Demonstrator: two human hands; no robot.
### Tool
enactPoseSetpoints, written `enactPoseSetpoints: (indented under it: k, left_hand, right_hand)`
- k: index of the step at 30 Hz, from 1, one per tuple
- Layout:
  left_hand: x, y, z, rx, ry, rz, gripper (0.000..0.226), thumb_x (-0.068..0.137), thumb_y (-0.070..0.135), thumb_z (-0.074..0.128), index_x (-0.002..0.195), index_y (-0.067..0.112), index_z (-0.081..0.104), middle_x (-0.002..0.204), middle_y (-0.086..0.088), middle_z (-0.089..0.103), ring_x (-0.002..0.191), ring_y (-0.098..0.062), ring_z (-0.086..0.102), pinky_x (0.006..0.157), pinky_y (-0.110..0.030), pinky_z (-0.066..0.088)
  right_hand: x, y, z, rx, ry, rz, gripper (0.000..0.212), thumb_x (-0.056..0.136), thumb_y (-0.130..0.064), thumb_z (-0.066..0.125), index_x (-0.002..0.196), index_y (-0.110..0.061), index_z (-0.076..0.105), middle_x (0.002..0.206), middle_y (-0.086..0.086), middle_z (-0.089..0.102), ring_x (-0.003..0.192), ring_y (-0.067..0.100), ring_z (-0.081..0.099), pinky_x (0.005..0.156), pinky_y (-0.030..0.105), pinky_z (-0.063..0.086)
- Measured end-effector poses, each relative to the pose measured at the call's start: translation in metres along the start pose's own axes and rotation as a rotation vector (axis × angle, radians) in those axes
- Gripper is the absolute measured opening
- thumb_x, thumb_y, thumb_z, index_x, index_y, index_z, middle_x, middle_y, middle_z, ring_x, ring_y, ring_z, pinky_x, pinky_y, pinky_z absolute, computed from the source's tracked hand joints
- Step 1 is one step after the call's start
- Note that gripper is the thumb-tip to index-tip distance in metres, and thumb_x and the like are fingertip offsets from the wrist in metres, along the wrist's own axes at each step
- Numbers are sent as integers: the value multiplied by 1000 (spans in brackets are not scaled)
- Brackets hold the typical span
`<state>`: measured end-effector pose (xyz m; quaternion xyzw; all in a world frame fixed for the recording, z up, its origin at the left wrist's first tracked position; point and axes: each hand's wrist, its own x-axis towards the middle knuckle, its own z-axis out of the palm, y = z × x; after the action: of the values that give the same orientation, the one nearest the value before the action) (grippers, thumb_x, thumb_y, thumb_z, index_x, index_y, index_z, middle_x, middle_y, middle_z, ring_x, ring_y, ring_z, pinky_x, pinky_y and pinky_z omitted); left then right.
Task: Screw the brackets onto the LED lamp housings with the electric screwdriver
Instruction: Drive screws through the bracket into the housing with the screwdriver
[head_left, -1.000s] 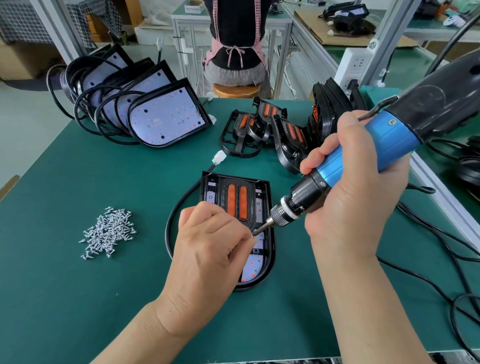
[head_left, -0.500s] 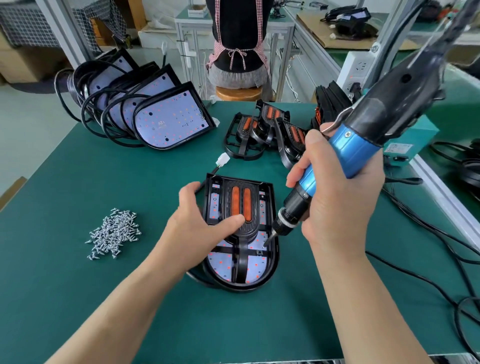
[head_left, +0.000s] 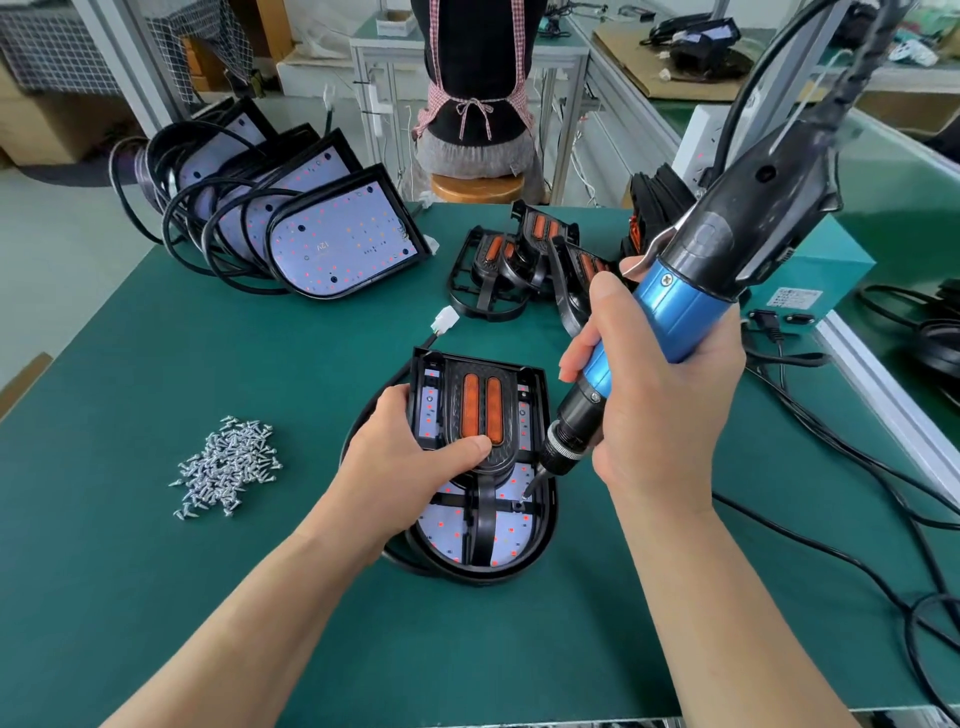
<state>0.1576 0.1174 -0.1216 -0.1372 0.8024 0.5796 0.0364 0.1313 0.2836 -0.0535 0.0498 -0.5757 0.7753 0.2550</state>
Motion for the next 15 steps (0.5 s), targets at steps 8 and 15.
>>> enactPoseSetpoints:
  k: [8, 15]
  left_hand:
    - [1, 0, 2, -40, -3, 7, 47, 73, 28, 88, 108, 32, 56, 92, 25, 72, 82, 3, 70, 76, -23, 51]
    - [2, -1, 2, -56, -14, 16, 46, 74, 27, 87, 108, 32, 56, 92, 27, 72, 82, 3, 70, 78, -25, 52]
  right_hand:
    - [-1, 2, 1, -2, -18, -3, 18, 87, -15, 69, 91, -18, 52, 54, -5, 54, 42, 21, 52, 51, 28, 46]
    - [-3, 6, 1, -11, -9, -17, 19, 85, -16, 69, 91, -19, 51, 55, -7, 54, 41, 20, 52, 49, 27, 45]
